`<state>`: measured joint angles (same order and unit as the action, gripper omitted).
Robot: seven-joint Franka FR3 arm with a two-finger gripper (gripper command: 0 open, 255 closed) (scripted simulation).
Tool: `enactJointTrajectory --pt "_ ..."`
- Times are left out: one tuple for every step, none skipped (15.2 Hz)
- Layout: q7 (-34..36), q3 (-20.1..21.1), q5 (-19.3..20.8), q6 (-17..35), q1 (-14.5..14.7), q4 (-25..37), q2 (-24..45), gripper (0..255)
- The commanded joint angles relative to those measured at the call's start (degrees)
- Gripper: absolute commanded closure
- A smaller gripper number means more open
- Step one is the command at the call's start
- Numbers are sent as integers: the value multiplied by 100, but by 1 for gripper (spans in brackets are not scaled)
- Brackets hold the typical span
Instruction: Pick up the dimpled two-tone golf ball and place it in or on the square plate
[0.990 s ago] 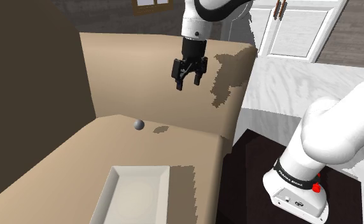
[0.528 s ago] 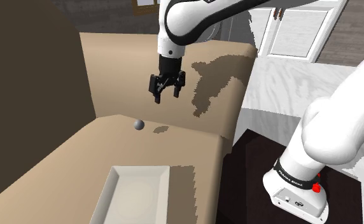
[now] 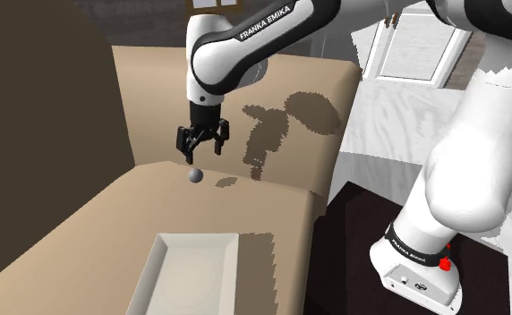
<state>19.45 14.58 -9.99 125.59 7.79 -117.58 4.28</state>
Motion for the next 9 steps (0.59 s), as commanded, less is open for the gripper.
enactJointTrajectory --pt "107 40 99 174 68 325 483 0" --pt "117 39 107 183 79 355 521 0" --pt "122 41 113 252 90 327 562 0" --pt "127 43 120 320 99 302 604 0" --pt "132 45 127 388 109 277 647 0" --pt "137 47 135 456 118 254 692 0" --pt "143 49 143 524 127 231 737 0" --pt "149 51 151 591 137 211 783 0" --pt "158 53 164 697 153 180 858 0"
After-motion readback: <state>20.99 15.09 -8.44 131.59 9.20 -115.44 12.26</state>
